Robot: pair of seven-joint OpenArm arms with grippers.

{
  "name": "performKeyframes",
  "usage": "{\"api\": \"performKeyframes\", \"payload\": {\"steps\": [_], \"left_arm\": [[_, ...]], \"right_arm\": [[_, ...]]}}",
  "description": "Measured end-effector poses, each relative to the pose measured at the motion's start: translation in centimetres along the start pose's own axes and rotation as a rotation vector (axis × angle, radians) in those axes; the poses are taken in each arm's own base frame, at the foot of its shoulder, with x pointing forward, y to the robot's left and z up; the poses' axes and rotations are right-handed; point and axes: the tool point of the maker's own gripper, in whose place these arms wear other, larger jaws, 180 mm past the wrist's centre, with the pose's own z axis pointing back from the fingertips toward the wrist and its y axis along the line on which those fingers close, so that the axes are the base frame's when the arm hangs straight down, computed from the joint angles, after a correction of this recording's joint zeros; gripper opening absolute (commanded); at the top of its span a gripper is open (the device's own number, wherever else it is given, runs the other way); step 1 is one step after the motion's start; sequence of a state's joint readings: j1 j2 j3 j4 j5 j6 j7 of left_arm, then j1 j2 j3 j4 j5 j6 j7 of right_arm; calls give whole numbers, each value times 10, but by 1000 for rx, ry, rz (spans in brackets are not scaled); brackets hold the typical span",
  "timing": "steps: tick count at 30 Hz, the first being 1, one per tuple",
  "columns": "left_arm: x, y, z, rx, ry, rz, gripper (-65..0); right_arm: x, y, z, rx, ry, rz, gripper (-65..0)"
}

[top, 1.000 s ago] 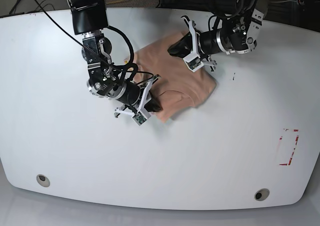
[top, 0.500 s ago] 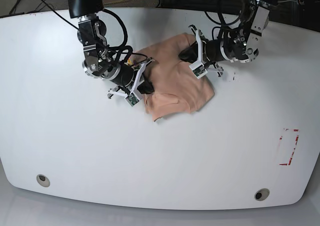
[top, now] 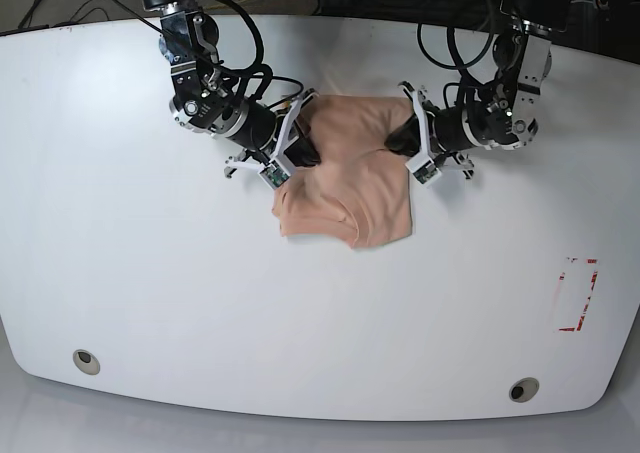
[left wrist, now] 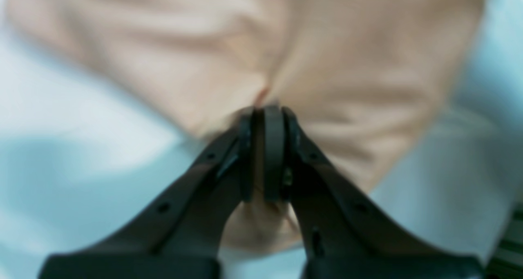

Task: Layout the t-shirt on the table in an organized manner, then fold the t-shirt properly
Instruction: 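Grasp the peach bundle with the left gripper and withdraw the right gripper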

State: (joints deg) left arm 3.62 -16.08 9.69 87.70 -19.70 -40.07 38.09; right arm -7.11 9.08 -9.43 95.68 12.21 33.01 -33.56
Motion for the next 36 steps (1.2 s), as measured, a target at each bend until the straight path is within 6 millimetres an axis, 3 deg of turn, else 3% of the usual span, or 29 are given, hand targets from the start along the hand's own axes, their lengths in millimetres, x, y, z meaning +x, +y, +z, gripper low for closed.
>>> {"api": "performKeyframes", "payload": {"steps": [5,12,19,25,32,36], "left_arm": [[-2,14,7,42,0,13,-625],[8,22,25,84,3,-61,-625],[38,-1,40,79,-85,-138,-625],[41,-19,42,57,-103,-152,-625],[58,-29,30,81,-157,-100,-625],[74,-27,22,136,-193,-89,-625]], "right_arm": [[1,6,0,6,-6,-7,-637],[24,3,9,-11,-61,37,-637],[36,-18,15,-48,-41,104,-637],[59,-35,15,-81,-40,148,-637],[66,-37,15,-87,-41,161,-637],[69,-53,21,-139,-46,167,-637]]}}
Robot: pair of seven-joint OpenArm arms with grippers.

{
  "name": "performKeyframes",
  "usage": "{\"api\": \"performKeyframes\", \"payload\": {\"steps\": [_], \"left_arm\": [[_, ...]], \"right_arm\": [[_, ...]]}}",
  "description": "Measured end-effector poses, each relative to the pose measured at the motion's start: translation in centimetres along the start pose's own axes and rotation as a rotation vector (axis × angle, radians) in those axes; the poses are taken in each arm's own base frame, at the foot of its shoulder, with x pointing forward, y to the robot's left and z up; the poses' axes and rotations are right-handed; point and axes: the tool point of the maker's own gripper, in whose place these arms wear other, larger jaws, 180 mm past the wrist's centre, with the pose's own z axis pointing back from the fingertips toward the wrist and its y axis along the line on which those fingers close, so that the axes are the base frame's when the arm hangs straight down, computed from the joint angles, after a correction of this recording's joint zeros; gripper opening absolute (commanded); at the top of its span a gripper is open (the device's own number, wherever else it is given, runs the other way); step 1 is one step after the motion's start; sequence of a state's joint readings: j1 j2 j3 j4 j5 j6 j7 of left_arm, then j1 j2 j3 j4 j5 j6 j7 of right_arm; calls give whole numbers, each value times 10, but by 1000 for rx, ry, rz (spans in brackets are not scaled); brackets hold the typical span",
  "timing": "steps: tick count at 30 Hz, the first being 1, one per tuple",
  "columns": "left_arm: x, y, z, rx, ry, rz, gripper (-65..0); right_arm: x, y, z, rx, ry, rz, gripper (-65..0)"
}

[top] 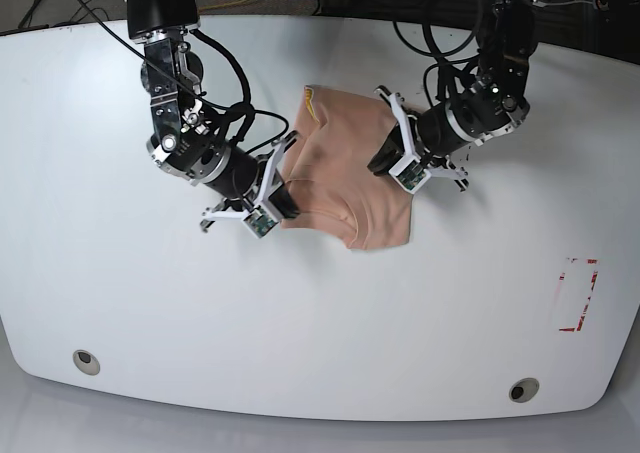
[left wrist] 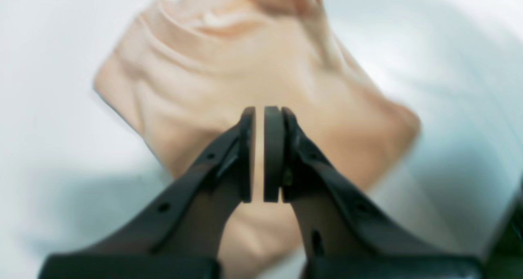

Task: Layout the t-shirt on the table in an organized manner, then fold the t-shirt properly
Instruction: 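Grasp the peach bundle with the left gripper and withdraw the right gripper, then carry the held bundle with the left gripper to the table edge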

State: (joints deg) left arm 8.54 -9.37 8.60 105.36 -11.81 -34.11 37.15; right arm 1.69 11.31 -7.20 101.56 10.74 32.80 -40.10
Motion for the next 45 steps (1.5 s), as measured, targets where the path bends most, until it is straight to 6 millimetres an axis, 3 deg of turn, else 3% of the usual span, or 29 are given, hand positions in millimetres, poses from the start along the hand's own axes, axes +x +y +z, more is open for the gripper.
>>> {"api": "performKeyframes", "payload": {"steps": [4,13,19,26,34,45], "left_arm": [[32,-4,-10,38,-121,-35,-625],[59,-10,-25,150,-245,3,-625],[49,3,-34,237,-242,77,-625],[54,3,-43,277,-301,133,-625],[49,-13,-66,237,-259,93,-625],[8,-38,-91,216,-107,-36,-625]], "right_arm": [[-10,-31,9,-136,54,34,-637],[-17,-49,33,-238,30,55,-637],[-33,-75,53,-324,58,13,-637],[-49,-78,62,-335,85,-10,-637],[-63,-90,78,-362,104,-33,-637],[-78,-84,85,-348,132,-47,-637]]}}
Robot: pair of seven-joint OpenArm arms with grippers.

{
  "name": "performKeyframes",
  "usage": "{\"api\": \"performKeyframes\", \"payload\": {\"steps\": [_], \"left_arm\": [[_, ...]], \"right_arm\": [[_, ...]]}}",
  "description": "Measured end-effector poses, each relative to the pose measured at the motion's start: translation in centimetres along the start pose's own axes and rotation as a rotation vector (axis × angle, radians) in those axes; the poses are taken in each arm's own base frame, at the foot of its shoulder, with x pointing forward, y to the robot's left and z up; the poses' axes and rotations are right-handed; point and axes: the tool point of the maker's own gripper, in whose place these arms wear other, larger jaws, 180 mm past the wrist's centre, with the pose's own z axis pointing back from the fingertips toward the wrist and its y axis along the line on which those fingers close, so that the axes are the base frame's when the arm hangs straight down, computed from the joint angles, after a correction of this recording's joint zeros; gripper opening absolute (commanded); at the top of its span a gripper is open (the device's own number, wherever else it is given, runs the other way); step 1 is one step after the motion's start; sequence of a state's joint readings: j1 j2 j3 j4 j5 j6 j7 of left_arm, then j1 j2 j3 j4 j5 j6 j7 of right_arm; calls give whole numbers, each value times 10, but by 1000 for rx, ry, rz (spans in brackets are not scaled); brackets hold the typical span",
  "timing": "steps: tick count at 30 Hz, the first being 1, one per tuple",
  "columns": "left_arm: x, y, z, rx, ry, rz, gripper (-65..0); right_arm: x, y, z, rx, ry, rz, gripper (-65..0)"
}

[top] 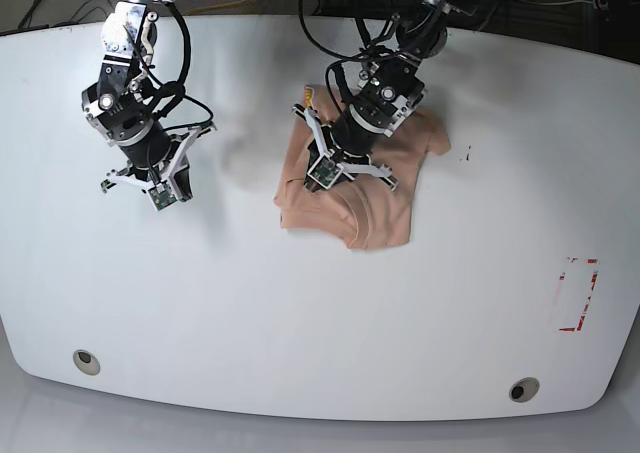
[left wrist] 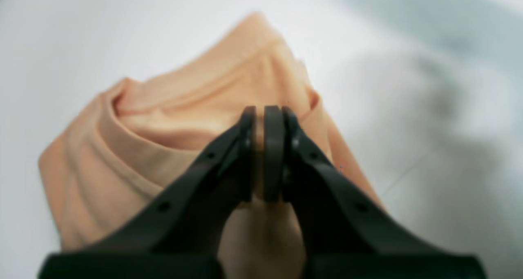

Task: Layout the t-shirt on the table in an organized manner, then fold the t-shirt properly
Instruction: 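Carry the held bundle with the left gripper to the table edge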

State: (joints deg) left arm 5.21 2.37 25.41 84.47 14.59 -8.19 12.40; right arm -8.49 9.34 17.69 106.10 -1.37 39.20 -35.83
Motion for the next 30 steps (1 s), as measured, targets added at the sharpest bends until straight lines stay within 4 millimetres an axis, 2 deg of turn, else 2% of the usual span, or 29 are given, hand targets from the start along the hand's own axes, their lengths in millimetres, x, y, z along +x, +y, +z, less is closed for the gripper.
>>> {"api": "performKeyframes", "payload": {"steps": [5,10,15,16,21,26,30], "left_arm": [[-23,3,-1,11,94,-24,-625],[-33,15,1,24,113,-22,-625],[-46,53,10,102,129,-6,-625],[-51,67,13,132,138,-4,-625],[-72,107,32,212,178,-12,-625],[-82,129,47,188,183,2,-625],[-97,151,68,213,226,28,-625]], "right_arm": [[2,3,3,1,-10,5,-637],[0,5,6,2,-2,10,-637],[5,4,9,-4,-16,19,-637],[5,4,9,-3,-18,20,-637],[2,11,9,5,-14,4,-637],[-1,16,12,13,-7,8,-637],[0,19,16,17,-14,12,-637]]}}
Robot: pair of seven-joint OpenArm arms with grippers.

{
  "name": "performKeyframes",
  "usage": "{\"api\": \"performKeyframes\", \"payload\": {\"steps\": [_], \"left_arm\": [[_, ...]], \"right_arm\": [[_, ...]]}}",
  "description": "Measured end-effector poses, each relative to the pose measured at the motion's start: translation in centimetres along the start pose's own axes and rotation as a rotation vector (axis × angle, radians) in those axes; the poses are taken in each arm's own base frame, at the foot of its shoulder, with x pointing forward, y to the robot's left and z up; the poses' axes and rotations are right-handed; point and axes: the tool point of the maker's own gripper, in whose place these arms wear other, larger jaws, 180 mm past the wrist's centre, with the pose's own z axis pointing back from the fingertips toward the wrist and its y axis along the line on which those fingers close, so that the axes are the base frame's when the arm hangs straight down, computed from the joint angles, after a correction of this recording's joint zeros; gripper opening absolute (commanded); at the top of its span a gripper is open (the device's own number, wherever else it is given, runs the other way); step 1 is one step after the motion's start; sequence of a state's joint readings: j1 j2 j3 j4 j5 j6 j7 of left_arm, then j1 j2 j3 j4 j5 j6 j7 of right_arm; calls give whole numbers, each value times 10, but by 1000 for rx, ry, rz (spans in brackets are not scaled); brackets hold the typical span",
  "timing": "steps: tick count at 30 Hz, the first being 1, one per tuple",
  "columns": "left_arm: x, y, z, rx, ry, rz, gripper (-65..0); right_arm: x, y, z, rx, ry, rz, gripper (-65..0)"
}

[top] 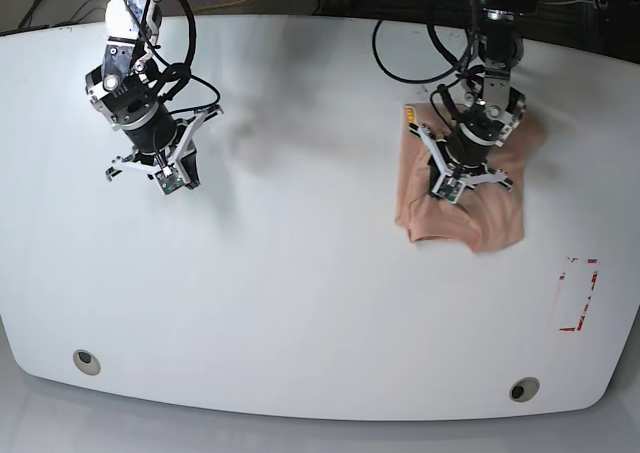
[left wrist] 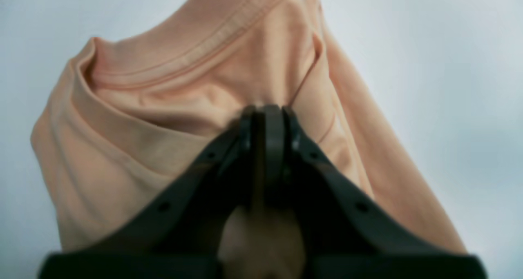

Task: Layout the t-shirt on the table in an organized manner, then fold the t-shirt properly
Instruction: 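Carry the held bundle with the left gripper to the table edge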

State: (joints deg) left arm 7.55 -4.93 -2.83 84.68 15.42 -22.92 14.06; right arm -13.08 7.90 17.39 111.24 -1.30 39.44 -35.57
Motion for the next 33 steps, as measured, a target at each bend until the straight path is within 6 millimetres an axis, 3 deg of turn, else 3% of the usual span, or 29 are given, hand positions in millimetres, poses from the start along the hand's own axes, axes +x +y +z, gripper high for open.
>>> {"api": "performKeyframes", "payload": {"steps": [12,24,27,29,33], "left_arm": [[-46,51,46,65,107,-72,-625],[-67,91,70,118,193,-88,-625],[-53,95,72,133,175,-118,-625],[-29,95,72,148,115,-136,-625],[8,78,66,139,10,-138,-625]], "right_arm": [[-8,20,8,23,14,-28,-637],[-11,28,11,54,4,-63,-637],[-9,27,11,54,-1,-63,-637],[-9,28,11,55,-2,-65,-637],[-9,27,11,55,-1,-64,-637]]}}
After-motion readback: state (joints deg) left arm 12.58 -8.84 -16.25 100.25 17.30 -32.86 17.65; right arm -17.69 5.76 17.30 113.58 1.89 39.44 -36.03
